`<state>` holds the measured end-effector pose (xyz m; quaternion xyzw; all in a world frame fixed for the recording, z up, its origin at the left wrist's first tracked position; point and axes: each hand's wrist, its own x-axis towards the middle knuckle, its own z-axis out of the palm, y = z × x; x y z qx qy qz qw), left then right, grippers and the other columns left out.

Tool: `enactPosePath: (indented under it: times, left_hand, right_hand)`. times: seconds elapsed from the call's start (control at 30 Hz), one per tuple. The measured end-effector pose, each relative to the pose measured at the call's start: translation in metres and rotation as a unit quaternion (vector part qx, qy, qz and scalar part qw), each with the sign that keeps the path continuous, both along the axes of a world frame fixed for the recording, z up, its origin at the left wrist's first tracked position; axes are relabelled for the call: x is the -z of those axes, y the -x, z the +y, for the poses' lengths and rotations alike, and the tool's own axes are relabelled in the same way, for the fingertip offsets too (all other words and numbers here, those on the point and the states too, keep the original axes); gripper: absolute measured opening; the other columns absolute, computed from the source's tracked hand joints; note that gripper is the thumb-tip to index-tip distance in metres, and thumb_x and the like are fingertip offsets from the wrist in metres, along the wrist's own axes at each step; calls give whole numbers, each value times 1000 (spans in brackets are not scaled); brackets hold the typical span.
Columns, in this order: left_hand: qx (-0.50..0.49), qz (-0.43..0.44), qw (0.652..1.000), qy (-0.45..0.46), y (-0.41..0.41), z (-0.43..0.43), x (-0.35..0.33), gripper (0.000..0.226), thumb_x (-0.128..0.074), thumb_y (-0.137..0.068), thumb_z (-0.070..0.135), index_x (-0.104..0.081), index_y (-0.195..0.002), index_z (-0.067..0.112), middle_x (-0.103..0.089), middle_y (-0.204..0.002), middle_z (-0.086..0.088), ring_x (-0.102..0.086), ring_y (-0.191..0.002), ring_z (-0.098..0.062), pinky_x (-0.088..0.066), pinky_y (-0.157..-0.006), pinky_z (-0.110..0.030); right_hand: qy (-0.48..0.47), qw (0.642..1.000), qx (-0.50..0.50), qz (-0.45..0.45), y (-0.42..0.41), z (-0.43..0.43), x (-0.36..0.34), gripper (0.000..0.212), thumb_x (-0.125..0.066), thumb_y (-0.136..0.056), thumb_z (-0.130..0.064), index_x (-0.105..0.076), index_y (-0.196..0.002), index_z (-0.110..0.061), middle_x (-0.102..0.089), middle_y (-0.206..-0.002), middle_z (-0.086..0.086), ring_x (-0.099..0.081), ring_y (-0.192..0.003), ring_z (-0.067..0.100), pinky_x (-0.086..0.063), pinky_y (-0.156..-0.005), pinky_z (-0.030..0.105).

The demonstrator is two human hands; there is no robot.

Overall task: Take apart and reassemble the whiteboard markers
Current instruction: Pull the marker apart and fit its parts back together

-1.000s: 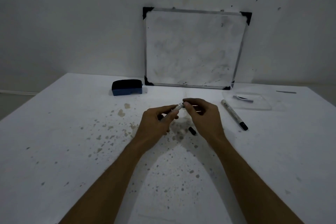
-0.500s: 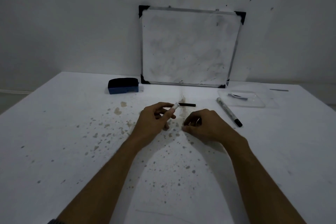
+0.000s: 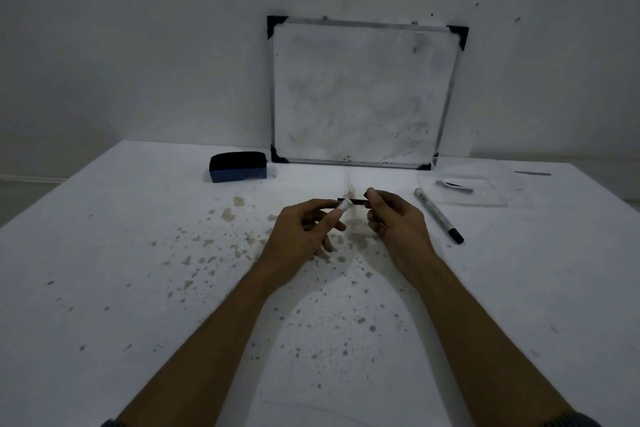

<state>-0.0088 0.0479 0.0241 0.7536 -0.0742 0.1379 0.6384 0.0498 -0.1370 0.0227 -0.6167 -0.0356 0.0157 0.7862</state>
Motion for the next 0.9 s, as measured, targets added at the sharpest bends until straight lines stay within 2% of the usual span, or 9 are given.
enactPosePath:
  times: [0.13, 0.23, 0.33, 0.53, 0.7, 0.83, 0.9]
  left_hand:
    - [-5, 10, 1000, 3, -1, -1, 1, 36, -71, -86, 63, -77, -114, 39, -82, -88, 5, -71, -53, -17, -51, -47, -17]
    - [-3, 17, 1000, -8, -4, 1, 5, 29, -73, -90, 52, -76, -116, 39, -83, -88, 6, -72, -55, -17, -53, -49, -17]
    - [4, 19, 1000, -24, -6, 2, 9, 29, -75, -95, 37, -76, -123, 29, -83, -89, 6, -71, -55, -16, -57, -53, -21]
    - [4, 14, 1000, -27, -6, 2, 10, 30, -76, -94, 33, -76, -124, 24, -83, -88, 5, -70, -53, -16, -58, -53, -24]
    - [6, 8, 1000, -26, -6, 3, 10, 25, -76, -94, 37, -77, -119, 34, -82, -86, 4, -69, -51, -16, -57, -52, -23]
    - [10, 9, 1000, -16, -4, 3, 7, 27, -70, -87, 61, -77, -108, 46, -79, -78, -1, -67, -45, -20, -50, -42, -22]
    - [20, 17, 1000, -5, -5, 4, 7, 26, -67, -89, 61, -77, -108, 47, -77, -76, -4, -66, -44, -21, -46, -37, -23]
  right_hand:
    - [-105, 991, -71, 31, -3, -6, -2, 30, -71, -96, -24, -75, -122, -10, -74, -100, 2, -63, -82, 12, -55, -78, 26]
    - [-87, 988, -119, 34, -3, -6, -2, 33, -72, -92, -28, -76, -123, -15, -77, -112, 4, -67, -83, 12, -55, -81, 28]
    - [-64, 987, -142, 34, -2, -6, -2, 39, -78, -84, -34, -78, -118, -14, -78, -113, 7, -72, -85, 13, -58, -80, 25]
    - [-48, 986, -154, 30, -6, -5, 0, 37, -81, -81, -35, -81, -111, -15, -80, -109, 9, -76, -93, 15, -58, -82, 23]
    - [-29, 993, -110, -13, -4, -3, 3, 33, -82, -83, -32, -81, -110, -13, -80, -110, 13, -76, -100, 23, -59, -84, 25]
    - [-6, 993, -98, -66, -1, -1, 1, 35, -80, -85, -29, -79, -115, -12, -80, -111, 10, -76, -106, 24, -60, -86, 26]
    - [31, 989, -99, -104, 1, -1, 1, 29, -77, -91, -27, -78, -118, -16, -80, -112, 6, -76, -106, 23, -60, -88, 26]
